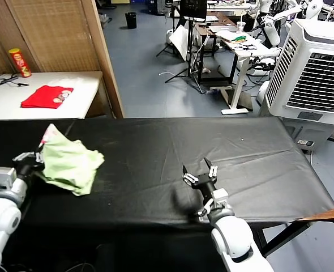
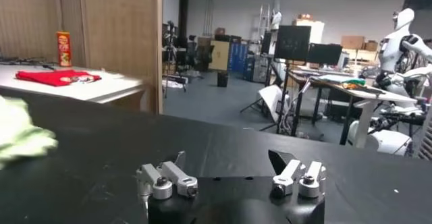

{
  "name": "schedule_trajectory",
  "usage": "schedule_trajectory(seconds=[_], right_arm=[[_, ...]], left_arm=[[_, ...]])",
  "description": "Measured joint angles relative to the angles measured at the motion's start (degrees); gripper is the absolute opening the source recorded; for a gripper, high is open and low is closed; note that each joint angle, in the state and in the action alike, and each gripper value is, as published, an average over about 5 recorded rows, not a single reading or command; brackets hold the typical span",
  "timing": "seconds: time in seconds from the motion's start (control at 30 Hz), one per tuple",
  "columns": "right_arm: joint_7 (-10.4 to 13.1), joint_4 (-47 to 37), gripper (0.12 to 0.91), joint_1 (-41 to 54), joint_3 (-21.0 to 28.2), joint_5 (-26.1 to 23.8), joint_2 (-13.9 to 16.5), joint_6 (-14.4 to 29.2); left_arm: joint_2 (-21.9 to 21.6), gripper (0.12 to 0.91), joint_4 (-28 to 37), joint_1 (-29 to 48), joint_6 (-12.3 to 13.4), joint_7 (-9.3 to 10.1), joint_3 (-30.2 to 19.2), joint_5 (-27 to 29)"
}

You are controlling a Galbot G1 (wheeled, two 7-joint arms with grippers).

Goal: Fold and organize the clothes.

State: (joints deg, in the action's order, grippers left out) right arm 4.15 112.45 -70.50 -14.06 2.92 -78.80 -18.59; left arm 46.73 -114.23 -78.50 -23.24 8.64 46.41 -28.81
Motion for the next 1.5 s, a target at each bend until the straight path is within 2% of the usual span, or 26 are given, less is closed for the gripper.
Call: schedule_trajectory(seconds=[0.13, 0.27, 0.4, 0.53, 0.67, 0.77, 0.83, 0.93, 1.03, 1.1, 1.2, 1.3, 1.5], right_arm=[[-0.1, 0.4, 0.798, -0.7, -0.5, -0.4, -0.1, 0.0], [-0.2, 0.9, 0.798, -1.7, -1.3, -0.5, 0.1, 0.1], [-0.2, 1.6, 0.798, -2.6, -2.3, -0.5, 0.1, 0.3], [-0.2, 2.0, 0.798, -3.8, -3.3, -0.6, 0.1, 0.7], [-0.4, 2.6, 0.798, -4.9, -4.3, 0.0, 0.5, 0.7], [-1.1, 3.3, 0.798, -5.1, -4.8, 1.8, 1.2, -0.2], [-1.9, 3.7, 0.798, -5.1, -4.9, 3.6, 1.8, -1.2], [-3.0, 4.2, 0.798, -4.8, -4.6, 6.5, 2.7, -2.9], [-3.6, 4.1, 0.798, -4.0, -3.7, 10.2, 3.3, -5.2], [-3.4, 3.7, 0.798, -3.2, -2.9, 13.1, 3.2, -7.1], [-3.0, 2.6, 0.798, -1.6, -1.4, 17.4, 2.8, -9.6], [-2.9, 0.7, 0.798, 0.8, 0.4, 21.2, 2.0, -11.4], [-2.3, -5.5, 0.795, 6.8, 4.4, 28.7, -0.1, -13.6]], left_arm=[[2.0, 0.138, -4.1, 0.3, -2.0, 1.45, -2.6, -0.1], [5.8, 0.138, -7.9, 1.4, -3.8, 4.44, -7.0, -6.6], [10.1, 0.138, -10.0, 3.6, -4.2, 7.24, -12.1, -11.9], [14.0, 0.138, -10.4, 6.0, -4.3, 8.35, -17.5, -12.1], [18.3, 0.138, -9.4, 7.0, -3.9, 7.72, -23.0, -8.1], [21.8, 0.154, -8.0, 6.7, -3.7, 5.86, -26.6, -4.1], [23.9, 0.216, -7.3, 6.2, -3.8, 3.99, -28.8, -1.0], [26.3, 0.359, -6.8, 5.2, -3.8, 1.42, -31.8, 3.9], [27.2, 0.51, -7.3, 4.0, -3.4, -0.31, -33.7, 6.6], [27.3, 0.628, -7.9, 3.4, -3.1, -1.0, -34.2, 7.0], [27.3, 0.753, -8.8, 2.6, -2.7, -1.14, -34.0, 7.0], [27.1, 0.792, -9.5, 1.7, -2.3, -0.91, -32.8, 7.2], [27.1, 0.798, -10.4, -1.3, -1.2, -0.84, -29.0, 7.9]])
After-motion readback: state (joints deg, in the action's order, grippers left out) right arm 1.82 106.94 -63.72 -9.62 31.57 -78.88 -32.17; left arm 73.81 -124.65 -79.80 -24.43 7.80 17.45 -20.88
